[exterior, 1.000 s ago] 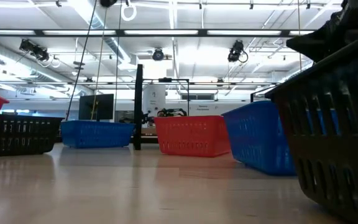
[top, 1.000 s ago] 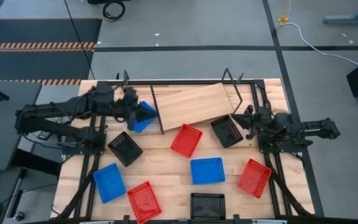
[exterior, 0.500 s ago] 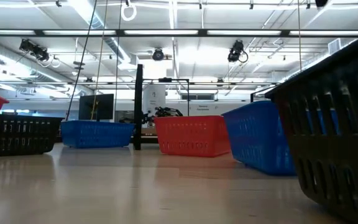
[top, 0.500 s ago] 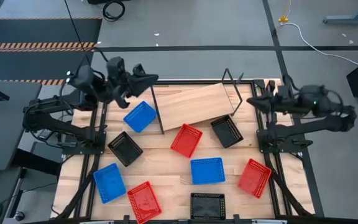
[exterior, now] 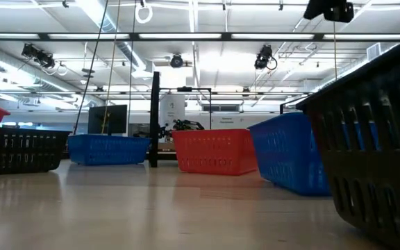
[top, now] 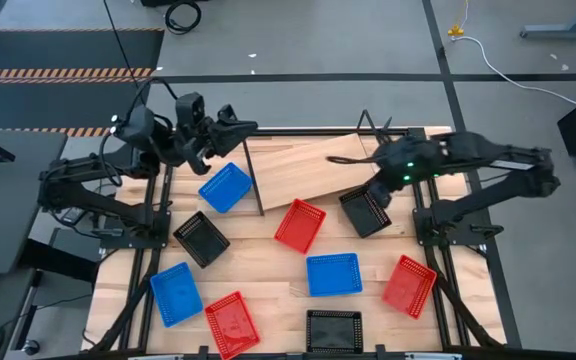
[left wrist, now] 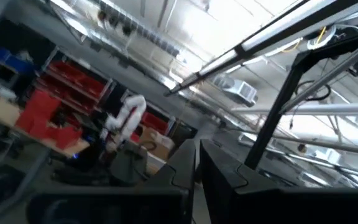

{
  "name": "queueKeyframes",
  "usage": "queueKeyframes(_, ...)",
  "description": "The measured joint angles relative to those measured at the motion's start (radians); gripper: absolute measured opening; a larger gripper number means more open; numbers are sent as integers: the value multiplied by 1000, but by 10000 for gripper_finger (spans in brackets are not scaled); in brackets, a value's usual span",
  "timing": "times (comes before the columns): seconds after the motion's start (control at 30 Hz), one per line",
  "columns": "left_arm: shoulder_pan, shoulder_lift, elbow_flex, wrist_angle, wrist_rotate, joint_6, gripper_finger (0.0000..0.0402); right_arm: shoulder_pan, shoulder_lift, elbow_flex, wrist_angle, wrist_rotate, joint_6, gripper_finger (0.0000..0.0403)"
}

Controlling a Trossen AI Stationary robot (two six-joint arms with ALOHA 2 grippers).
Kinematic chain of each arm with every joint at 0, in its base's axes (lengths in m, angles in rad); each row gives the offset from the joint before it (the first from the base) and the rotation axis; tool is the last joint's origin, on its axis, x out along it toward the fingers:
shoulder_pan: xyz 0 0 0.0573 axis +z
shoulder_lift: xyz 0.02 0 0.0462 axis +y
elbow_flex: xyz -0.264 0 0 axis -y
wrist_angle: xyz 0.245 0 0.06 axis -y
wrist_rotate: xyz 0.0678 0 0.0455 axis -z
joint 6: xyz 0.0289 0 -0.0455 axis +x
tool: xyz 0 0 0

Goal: Stack baskets on shelf by color
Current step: Put the top right black bin on the shelf

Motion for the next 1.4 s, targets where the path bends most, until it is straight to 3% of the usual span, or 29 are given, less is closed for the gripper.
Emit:
queueKeyframes(0.13, 0, 4, 0, -28, 23, 5, 35, 0, 91, -1, 78, -146, 149, 13)
queueKeyframes(0.27, 1, 0, 0, -63, 24, 8, 43, 0, 164, -1, 202, -246, 198, 13)
queueKeyframes(0.4, 1, 2, 0, -215, 23, 9, 64, -5, 245, -1, 374, -276, 206, 13)
queueKeyframes(0.5, 0, -1, 0, -370, 24, 8, 92, -11, 300, -1, 489, -367, 242, 13)
queueKeyframes(0.6, -10, -2, 0, -521, 22, 15, 130, -11, 336, -1, 531, -487, 206, 13)
queueKeyframes(0.73, -37, -1, 0, -677, 22, 81, 184, -24, 369, -1, 461, -573, 14, 13)
queueKeyframes(0.87, -56, 0, 0, -731, 25, 110, 222, -69, 374, -1, 310, -528, -56, 13)
queueKeyframes(0.97, -61, 0, 0, -736, 22, 101, 234, -103, 373, -2, 296, -462, -84, 13)
queueKeyframes(1.1, -61, 0, 0, -712, 21, 79, 231, -135, 378, -2, 359, -423, -111, 13)
queueKeyframes(1.17, -61, -11, -1, -678, 20, 71, 225, -145, 391, -1, 370, -355, -119, 14)
queueKeyframes(1.4, -68, -59, 1, -565, 11, 23, 204, -198, 425, -2, 49, -118, -199, 31)
